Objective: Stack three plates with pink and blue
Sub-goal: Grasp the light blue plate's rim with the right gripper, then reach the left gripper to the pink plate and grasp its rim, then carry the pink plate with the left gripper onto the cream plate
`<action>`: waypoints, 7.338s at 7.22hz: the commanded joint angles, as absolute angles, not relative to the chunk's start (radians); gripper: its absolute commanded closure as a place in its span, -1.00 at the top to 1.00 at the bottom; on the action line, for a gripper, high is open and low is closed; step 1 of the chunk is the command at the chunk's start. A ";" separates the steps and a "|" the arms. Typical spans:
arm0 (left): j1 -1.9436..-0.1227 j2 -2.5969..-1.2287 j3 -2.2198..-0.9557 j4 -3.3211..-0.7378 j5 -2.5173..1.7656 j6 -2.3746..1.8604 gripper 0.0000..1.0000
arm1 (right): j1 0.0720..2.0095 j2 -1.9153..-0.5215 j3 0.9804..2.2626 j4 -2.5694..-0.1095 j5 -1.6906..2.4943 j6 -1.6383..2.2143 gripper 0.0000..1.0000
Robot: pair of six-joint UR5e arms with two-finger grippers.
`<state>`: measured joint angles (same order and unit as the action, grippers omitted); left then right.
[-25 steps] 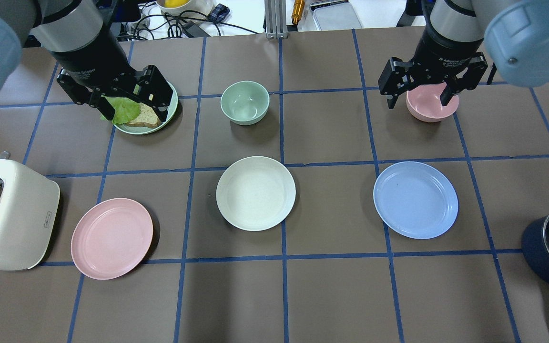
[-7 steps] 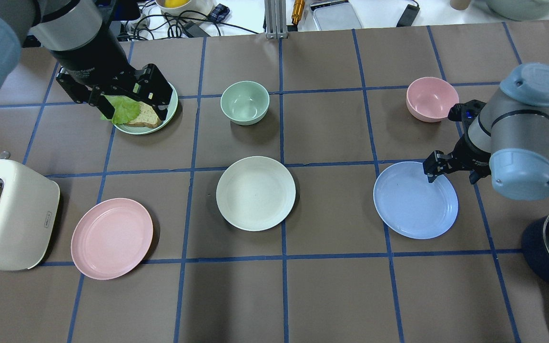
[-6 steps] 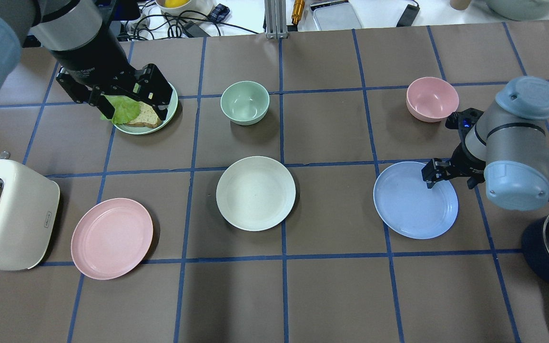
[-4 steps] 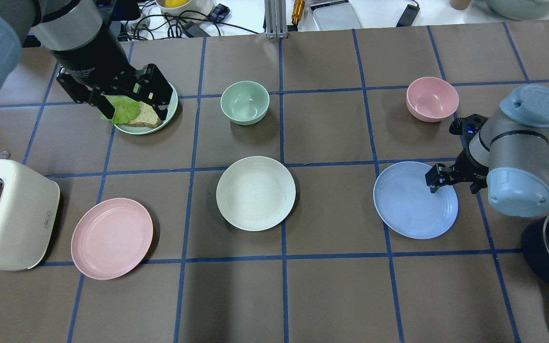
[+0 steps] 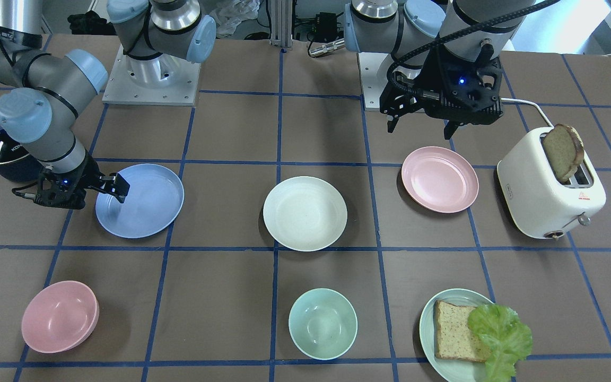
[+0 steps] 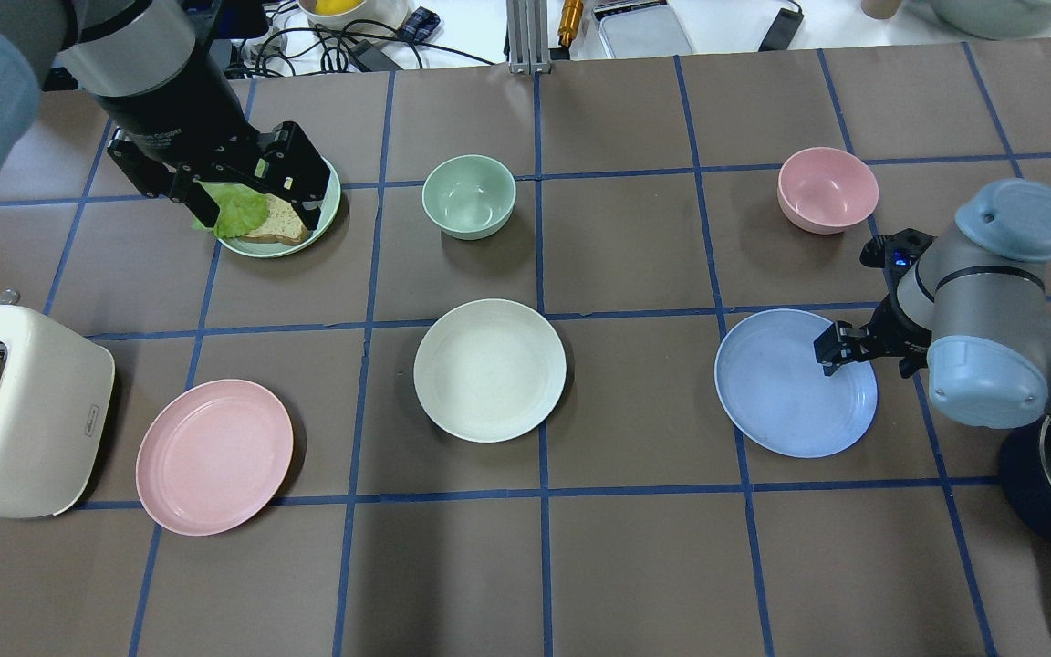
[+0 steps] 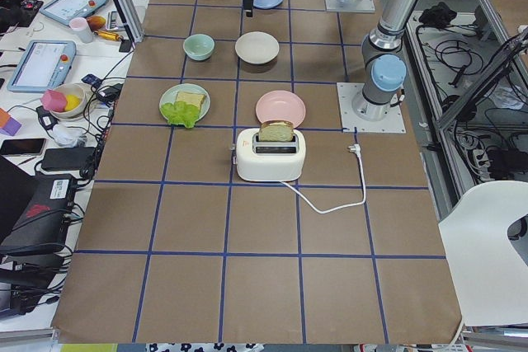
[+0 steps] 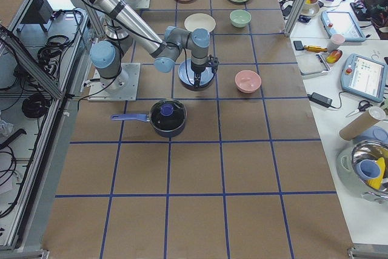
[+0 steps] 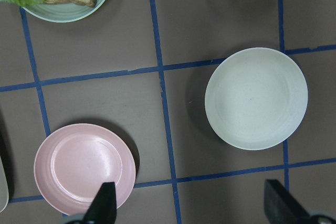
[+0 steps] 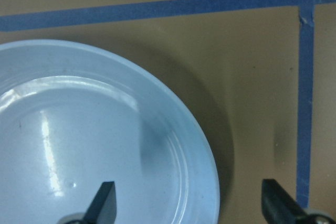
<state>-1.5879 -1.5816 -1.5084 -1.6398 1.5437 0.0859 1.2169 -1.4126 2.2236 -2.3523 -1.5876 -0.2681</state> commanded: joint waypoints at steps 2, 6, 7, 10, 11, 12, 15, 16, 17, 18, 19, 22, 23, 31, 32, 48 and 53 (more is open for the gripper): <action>-1.588 -1.577 -1.509 -1.640 1.543 0.086 1.00 | 1.216 -1.410 2.236 -2.356 -1.588 -0.259 0.27; -1.586 -1.578 -1.509 -1.640 1.543 0.086 1.00 | 1.157 -1.408 2.238 -2.339 -1.583 -0.270 -0.65; -1.586 -1.578 -1.509 -1.640 1.543 0.086 1.00 | 1.155 -1.408 2.238 -2.336 -1.582 -0.273 -1.00; -1.586 -1.577 -1.509 -1.640 1.543 0.086 1.00 | 1.155 -1.430 2.238 -2.312 -1.582 -0.275 -1.00; -1.586 -1.577 -1.509 -1.640 1.543 0.086 1.00 | 1.155 -1.434 2.238 -2.312 -1.582 -0.275 -1.00; -1.588 -1.578 -1.509 -1.640 1.543 0.086 1.00 | 1.154 -1.436 2.237 -2.310 -1.582 -0.275 -1.00; -1.586 -1.577 -1.508 -1.638 1.543 0.086 1.00 | 1.155 -1.460 2.230 -2.290 -1.580 -0.275 -1.00; -1.586 -1.577 -1.508 -1.638 1.543 0.086 1.00 | 1.155 -1.465 2.227 -2.290 -1.580 -0.276 -1.00; -1.586 -1.578 -1.508 -1.638 1.543 0.086 1.00 | 1.155 -1.468 2.226 -2.290 -1.575 -0.276 -1.00; -1.586 -1.578 -1.508 -1.638 1.543 0.086 1.00 | 1.155 -1.479 2.224 -2.281 -1.566 -0.276 -1.00; -1.586 -1.577 -1.508 -1.638 1.543 0.086 1.00 | 1.157 -1.483 2.214 -2.261 -1.563 -0.275 -1.00; -1.586 -1.577 -1.511 -1.637 1.542 0.086 1.00 | 1.164 -1.483 2.169 -2.186 -1.557 -0.275 -1.00; -1.589 -1.574 -1.546 -1.647 1.542 0.089 1.00 | 1.166 -1.483 2.169 -2.186 -1.557 -0.275 -1.00; -1.462 -1.572 -2.317 -0.983 1.654 0.215 1.00 | 1.166 -1.485 2.166 -2.181 -1.557 -0.275 -1.00; -1.450 -1.574 -2.360 -0.900 1.652 0.230 0.66 | 1.166 -1.485 2.166 -2.181 -1.555 -0.275 -1.00; -1.952 -1.658 -2.003 -0.962 1.609 -0.220 -1.00 | 1.167 -1.513 2.045 -1.988 -1.465 -0.261 -1.00; -2.075 -1.810 -1.870 -0.956 1.562 -0.265 -1.00 | 1.167 -1.513 2.043 -1.988 -1.468 -0.259 -1.00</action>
